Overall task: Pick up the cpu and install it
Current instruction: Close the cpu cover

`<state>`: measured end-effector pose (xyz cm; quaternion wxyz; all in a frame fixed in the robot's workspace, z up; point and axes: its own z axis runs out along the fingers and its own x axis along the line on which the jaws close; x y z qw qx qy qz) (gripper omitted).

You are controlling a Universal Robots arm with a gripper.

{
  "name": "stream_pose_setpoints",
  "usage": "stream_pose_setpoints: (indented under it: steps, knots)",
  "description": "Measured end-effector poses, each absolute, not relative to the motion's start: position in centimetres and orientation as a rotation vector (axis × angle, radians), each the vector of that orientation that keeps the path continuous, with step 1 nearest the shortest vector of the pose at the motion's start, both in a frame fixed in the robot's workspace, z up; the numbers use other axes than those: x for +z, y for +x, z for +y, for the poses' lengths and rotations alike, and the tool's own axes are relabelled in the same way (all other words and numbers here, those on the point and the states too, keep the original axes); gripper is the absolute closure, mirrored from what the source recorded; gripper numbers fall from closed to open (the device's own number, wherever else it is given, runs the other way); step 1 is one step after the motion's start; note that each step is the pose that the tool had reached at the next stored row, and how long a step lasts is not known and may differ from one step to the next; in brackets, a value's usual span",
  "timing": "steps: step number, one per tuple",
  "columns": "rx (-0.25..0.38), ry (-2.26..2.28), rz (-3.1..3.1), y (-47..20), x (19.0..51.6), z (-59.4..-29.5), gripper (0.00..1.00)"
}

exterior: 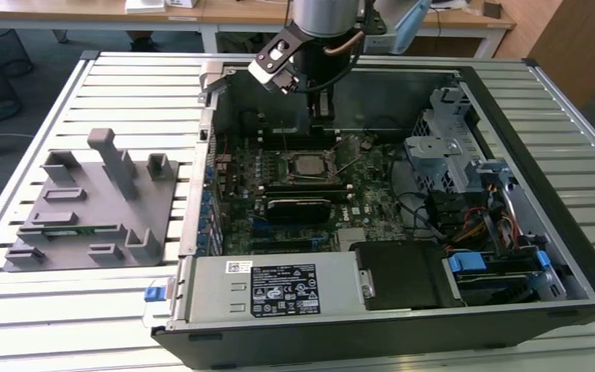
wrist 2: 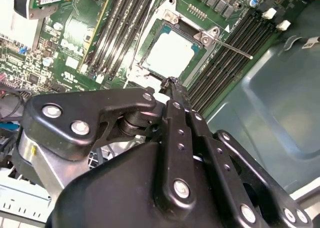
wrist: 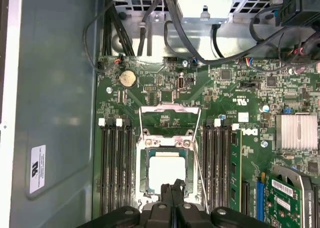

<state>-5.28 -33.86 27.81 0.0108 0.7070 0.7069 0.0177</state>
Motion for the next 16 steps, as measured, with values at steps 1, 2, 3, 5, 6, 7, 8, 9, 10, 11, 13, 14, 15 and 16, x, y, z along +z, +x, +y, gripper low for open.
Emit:
stream_pose_setpoints:
  steps: [1, 2, 3, 5, 6, 7, 8, 9, 10, 11, 13, 14, 15, 16]
  knots:
    - [0.055, 2.206, 2.206, -5.28, 27.82, -33.97, 0.89]
    - [0.055, 2.206, 2.206, -5.28, 27.82, -34.14, 0.89]
    - [0.055, 2.206, 2.206, -5.28, 27.82, -34.35, 0.89]
    - [0.055, 2.206, 2.206, -5.27, 27.81, -34.73, 0.89]
    - [0.055, 2.206, 2.206, -5.25, 27.82, -34.83, 0.89]
    - [0.055, 2.206, 2.206, -5.2, 27.81, -34.85, 0.89]
    - [0.055, 2.206, 2.206, -5.13, 27.81, -34.86, 0.89]
    - [0.055, 2.206, 2.206, -5.05, 27.82, -34.86, 0.89]
    - [0.055, 2.206, 2.206, -5.0, 27.82, -34.86, 0.89]
    - [0.055, 2.206, 2.206, -4.98, 27.82, -34.86, 0.89]
    - [0.055, 2.206, 2.206, -4.97, 27.82, -34.86, 0.89]
    - [0.055, 2.206, 2.206, -4.96, 27.82, -34.86, 0.89]
    - [0.055, 2.206, 2.206, -4.96, 27.82, -34.86, 0.89]
    - [0.055, 2.206, 2.206, -4.95, 27.82, -34.86, 0.89]
